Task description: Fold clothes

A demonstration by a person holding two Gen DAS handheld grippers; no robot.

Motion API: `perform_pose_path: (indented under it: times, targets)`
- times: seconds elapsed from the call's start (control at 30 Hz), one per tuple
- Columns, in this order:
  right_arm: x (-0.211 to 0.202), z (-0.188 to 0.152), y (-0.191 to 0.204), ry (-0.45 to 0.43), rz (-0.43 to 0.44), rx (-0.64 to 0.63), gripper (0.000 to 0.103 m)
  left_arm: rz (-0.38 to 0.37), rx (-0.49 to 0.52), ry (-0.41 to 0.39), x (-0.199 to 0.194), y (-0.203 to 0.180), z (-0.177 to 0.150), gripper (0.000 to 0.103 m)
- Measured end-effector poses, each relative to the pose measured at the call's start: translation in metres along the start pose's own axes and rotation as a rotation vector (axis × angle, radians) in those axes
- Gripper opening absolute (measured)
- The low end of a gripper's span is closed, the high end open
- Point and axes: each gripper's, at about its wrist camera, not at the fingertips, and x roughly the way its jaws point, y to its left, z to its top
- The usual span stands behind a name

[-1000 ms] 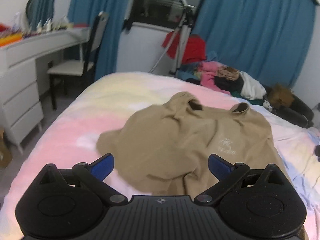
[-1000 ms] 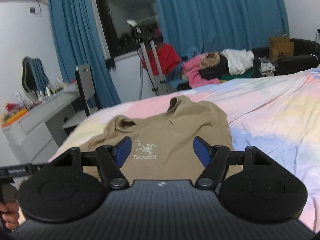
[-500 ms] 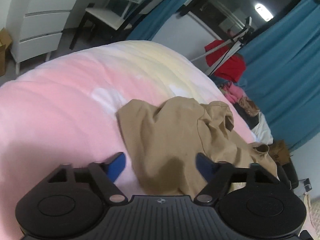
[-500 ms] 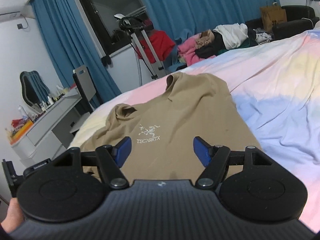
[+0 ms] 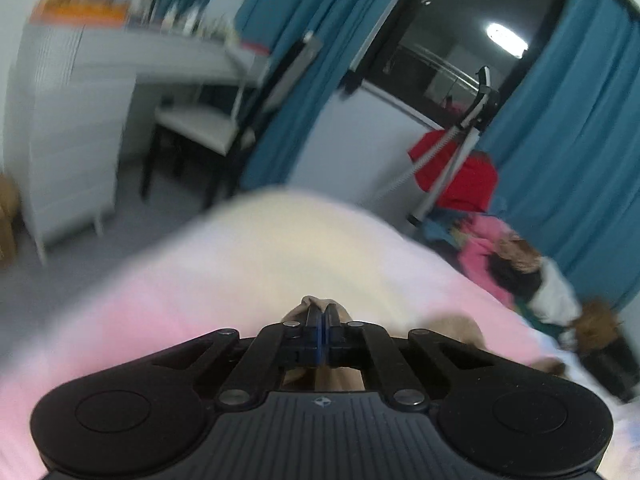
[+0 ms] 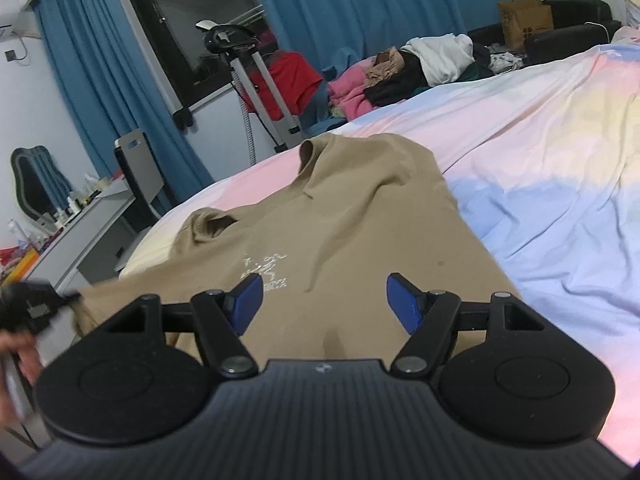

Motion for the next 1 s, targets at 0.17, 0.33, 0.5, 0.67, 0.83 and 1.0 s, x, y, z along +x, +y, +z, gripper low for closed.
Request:
perform_pose_path:
  times: [0.17, 0.33, 0.5, 0.67, 0.83, 1.0]
  targets:
    - [0.014, 0.002, -0.003, 0.004, -0.025, 0.003, 0.070, 0.177, 0.157, -0.003, 0.027, -0.017, 0.038, 0.001]
    - [0.028, 0.001, -0.010, 0.025, -0.035, 0.021, 0.070, 0.154, 0.106, 0.093, 0.053, -0.004, 0.016, 0.014]
    - [0.038, -0.002, -0.016, 0.048, -0.037, 0.047, 0.070, 0.022, -0.079, 0.130, 0.034, 0.032, -0.018, 0.042]
    - [0.040, -0.006, -0.013, 0.069, -0.029, 0.046, 0.070, -0.133, -0.219, 0.138, 0.004, 0.052, -0.039, 0.063]
    - [0.038, -0.011, -0.001, 0.082, -0.016, 0.004, 0.070, -0.055, -0.202, 0.140, 0.017, 0.051, -0.046, 0.067]
    - [0.032, -0.014, 0.002, 0.080, -0.029, -0.004, 0.070, -0.027, -0.364, 0.067, 0.035, 0.078, -0.048, 0.068]
